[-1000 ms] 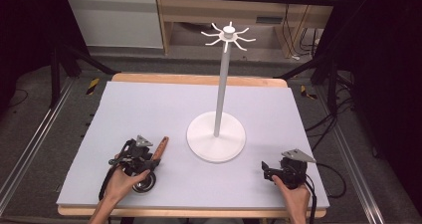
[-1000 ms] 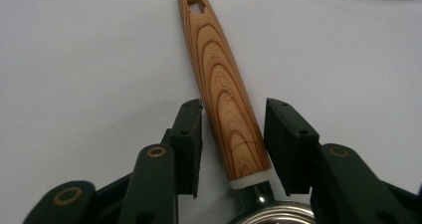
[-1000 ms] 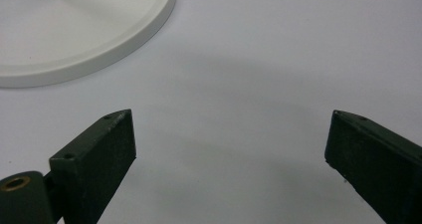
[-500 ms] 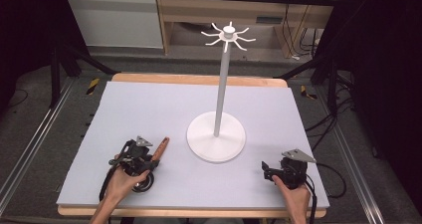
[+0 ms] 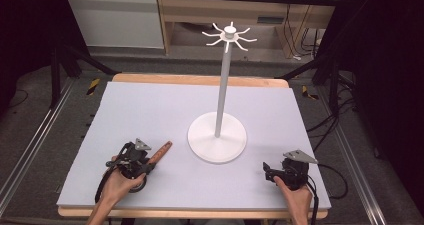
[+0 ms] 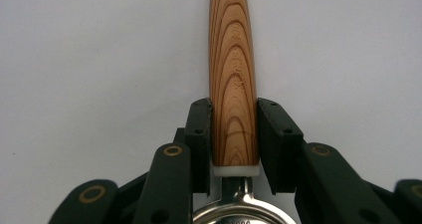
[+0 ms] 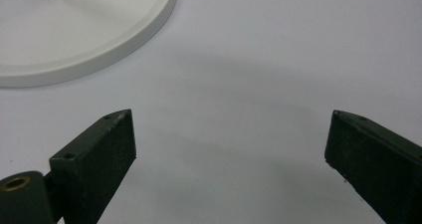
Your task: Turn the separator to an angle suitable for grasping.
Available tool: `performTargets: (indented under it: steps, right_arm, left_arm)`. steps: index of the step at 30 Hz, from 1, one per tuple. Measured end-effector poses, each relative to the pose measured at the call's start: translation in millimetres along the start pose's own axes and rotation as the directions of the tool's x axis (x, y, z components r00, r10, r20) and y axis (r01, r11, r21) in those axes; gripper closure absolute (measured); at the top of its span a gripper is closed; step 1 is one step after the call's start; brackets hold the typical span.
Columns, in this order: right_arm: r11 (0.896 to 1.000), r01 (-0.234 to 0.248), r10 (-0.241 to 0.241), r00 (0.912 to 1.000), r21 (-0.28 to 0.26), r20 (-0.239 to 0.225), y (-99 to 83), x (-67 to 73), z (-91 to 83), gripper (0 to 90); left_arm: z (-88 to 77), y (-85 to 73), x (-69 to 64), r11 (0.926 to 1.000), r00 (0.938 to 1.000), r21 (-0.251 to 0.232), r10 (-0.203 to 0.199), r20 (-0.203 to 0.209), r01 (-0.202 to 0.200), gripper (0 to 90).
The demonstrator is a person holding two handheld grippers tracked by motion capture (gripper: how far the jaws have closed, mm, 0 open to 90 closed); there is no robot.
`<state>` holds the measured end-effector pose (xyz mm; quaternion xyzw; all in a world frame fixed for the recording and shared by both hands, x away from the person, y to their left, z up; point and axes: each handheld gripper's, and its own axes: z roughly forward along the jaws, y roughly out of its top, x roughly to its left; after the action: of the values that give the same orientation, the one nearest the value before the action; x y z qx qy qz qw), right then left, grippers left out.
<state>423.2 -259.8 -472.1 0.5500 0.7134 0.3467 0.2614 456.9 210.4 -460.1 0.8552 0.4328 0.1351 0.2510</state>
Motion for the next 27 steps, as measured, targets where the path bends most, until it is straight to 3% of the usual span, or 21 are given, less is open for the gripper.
performTargets:
  steps: [5,11,17,27]
  right_arm:
    - [1.0,0.002,-0.002,1.0,0.003,-0.001,0.2,-0.2,0.3,6.3]
    - [1.0,-0.001,0.001,1.0,0.002,-0.006,0.6,-0.6,0.2,6.3]
    - [1.0,0.0,0.0,1.0,0.004,-0.006,0.5,-0.7,0.7,6.3]
    - [1.0,0.004,-0.004,1.0,0.005,-0.008,0.6,-1.6,1.1,6.4]
  left_arm:
    - [-0.5,1.3,-0.2,0.9995,0.9994,0.007,0.03,-0.014,-0.03,66.8]
    - [-3.3,6.9,-1.0,0.9979,0.9976,-0.011,0.064,-0.025,-0.064,58.7]
    - [-9.9,19.2,-3.0,0.9947,0.995,-0.038,0.094,-0.031,-0.095,55.5]
    - [-8.7,41.7,-6.4,0.9919,0.992,-0.024,0.124,-0.023,-0.124,55.1]
